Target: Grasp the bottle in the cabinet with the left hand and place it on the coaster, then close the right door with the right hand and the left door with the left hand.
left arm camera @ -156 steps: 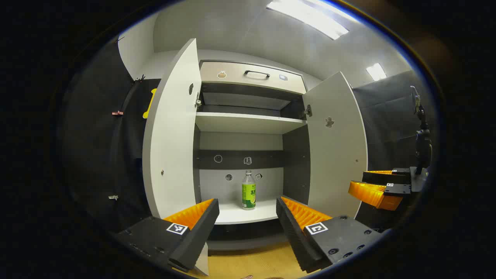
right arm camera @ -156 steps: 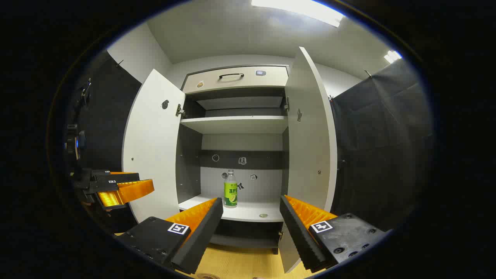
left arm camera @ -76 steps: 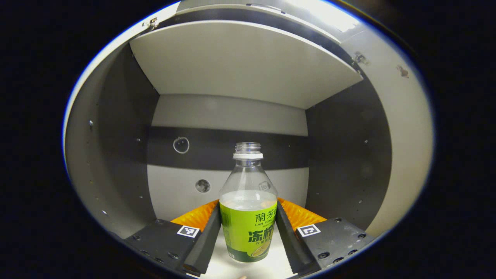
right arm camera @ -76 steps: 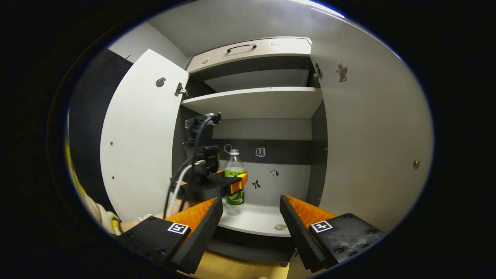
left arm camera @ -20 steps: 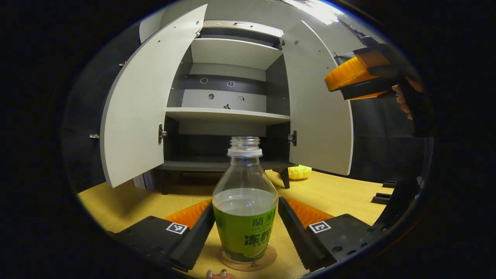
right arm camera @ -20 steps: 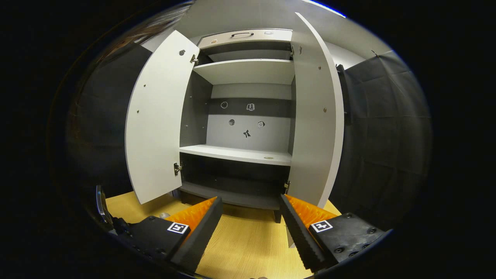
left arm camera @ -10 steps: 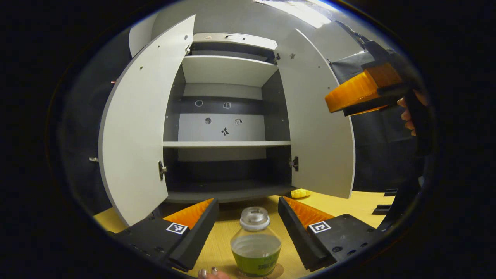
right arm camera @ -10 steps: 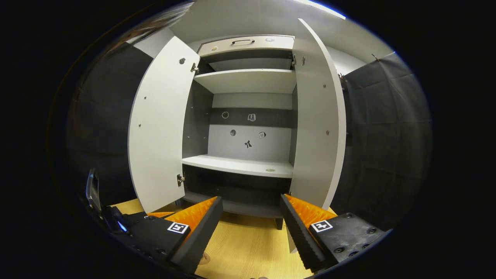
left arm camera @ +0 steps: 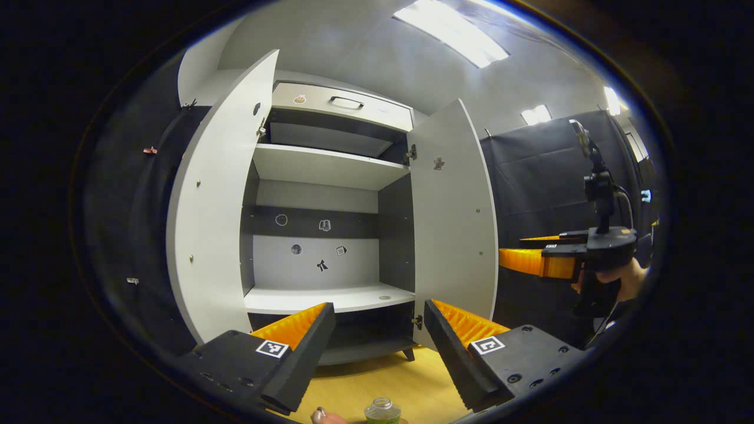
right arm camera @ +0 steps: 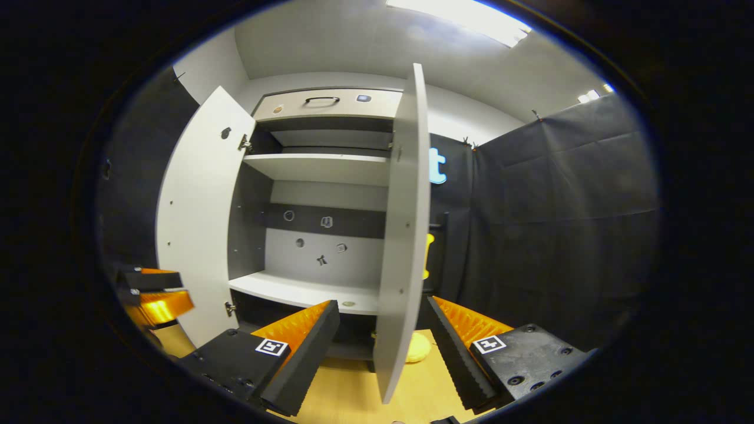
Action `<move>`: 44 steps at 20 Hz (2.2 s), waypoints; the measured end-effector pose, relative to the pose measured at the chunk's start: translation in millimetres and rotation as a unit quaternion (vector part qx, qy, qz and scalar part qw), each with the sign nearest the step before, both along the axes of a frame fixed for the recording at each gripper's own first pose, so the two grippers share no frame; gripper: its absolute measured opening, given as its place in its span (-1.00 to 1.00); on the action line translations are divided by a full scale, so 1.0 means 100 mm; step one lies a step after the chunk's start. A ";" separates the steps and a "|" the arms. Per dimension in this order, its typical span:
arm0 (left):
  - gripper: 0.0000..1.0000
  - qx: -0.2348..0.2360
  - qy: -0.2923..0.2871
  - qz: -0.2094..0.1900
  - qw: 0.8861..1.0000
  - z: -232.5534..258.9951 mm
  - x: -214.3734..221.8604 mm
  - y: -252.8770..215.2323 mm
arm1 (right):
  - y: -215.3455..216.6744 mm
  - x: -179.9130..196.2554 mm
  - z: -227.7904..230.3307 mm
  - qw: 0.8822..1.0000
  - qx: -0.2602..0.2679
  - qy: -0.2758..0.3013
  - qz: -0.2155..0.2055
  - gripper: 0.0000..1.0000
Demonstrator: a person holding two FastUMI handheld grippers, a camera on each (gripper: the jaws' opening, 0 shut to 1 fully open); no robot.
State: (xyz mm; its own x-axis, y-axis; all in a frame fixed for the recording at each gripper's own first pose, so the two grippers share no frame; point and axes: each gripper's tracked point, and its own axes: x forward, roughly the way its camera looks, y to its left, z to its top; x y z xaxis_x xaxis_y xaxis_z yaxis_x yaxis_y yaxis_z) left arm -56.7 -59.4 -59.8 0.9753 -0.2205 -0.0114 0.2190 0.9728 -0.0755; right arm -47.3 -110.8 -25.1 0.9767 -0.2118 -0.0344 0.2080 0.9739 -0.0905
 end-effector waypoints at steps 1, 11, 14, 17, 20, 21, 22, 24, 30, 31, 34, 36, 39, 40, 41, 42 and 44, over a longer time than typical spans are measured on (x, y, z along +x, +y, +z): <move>0.92 -0.003 0.009 0.010 1.000 0.12 -0.07 0.16 | -0.15 -0.01 0.05 1.000 0.009 0.000 -0.019 0.95; 0.94 0.035 0.033 0.184 0.982 0.58 -0.64 1.99 | -0.93 0.44 0.15 0.994 0.091 -0.012 -0.054 0.95; 0.94 0.020 0.037 0.238 0.970 0.63 -0.71 2.33 | -0.85 0.60 0.12 0.997 0.075 -0.003 -0.014 0.95; 0.89 0.006 0.025 0.284 0.958 0.73 -0.81 2.54 | -0.85 0.71 0.04 0.998 0.068 0.013 0.015 0.95; 0.89 0.025 0.016 0.321 0.947 0.80 -0.88 2.59 | -0.78 0.76 0.01 0.995 0.085 0.015 0.045 0.95; 0.89 0.031 0.016 0.329 0.944 0.82 -0.89 2.61 | -0.74 0.76 0.01 0.995 0.083 0.013 0.055 0.95; 0.89 0.033 0.016 0.334 0.942 0.82 -0.90 2.61 | -0.67 0.77 0.00 0.995 0.078 0.012 0.064 0.95; 0.89 0.029 0.017 0.336 0.941 0.81 -0.89 2.60 | -0.51 0.80 0.01 0.993 0.076 0.013 0.085 0.95; 0.89 0.055 0.024 0.331 0.942 0.80 -0.71 2.49 | -0.06 0.95 -0.04 0.983 0.104 0.022 0.151 0.95; 0.89 0.057 0.025 0.330 0.942 0.80 -0.67 2.47 | 0.01 0.98 -0.06 0.981 0.110 0.023 0.159 0.95; 0.89 0.052 0.027 0.325 0.944 0.75 -0.59 2.47 | 0.21 1.11 -0.13 0.977 0.123 0.030 0.172 0.96; 0.89 0.046 0.029 0.320 0.946 0.72 -0.51 2.47 | 0.36 1.19 -0.15 0.976 0.114 0.029 0.181 0.95; 0.90 0.038 0.031 0.313 0.948 0.67 -0.39 2.50 | 0.71 1.25 -0.21 0.969 0.115 0.040 0.217 0.95; 0.89 0.032 0.030 0.310 0.950 0.66 -0.36 2.50 | 0.89 1.22 -0.25 0.961 0.129 0.050 0.239 0.96; 0.89 0.028 0.030 0.306 0.951 0.64 -0.37 2.50 | 0.98 1.21 -0.30 0.958 0.133 0.059 0.247 0.96; 0.89 0.025 0.029 0.304 0.952 0.63 -0.36 2.50 | 1.00 1.20 -0.34 0.959 0.127 0.064 0.247 0.97; 0.90 0.025 0.029 0.295 0.955 0.60 -0.32 2.49 | 0.96 1.14 -0.39 0.961 0.114 0.070 0.243 0.96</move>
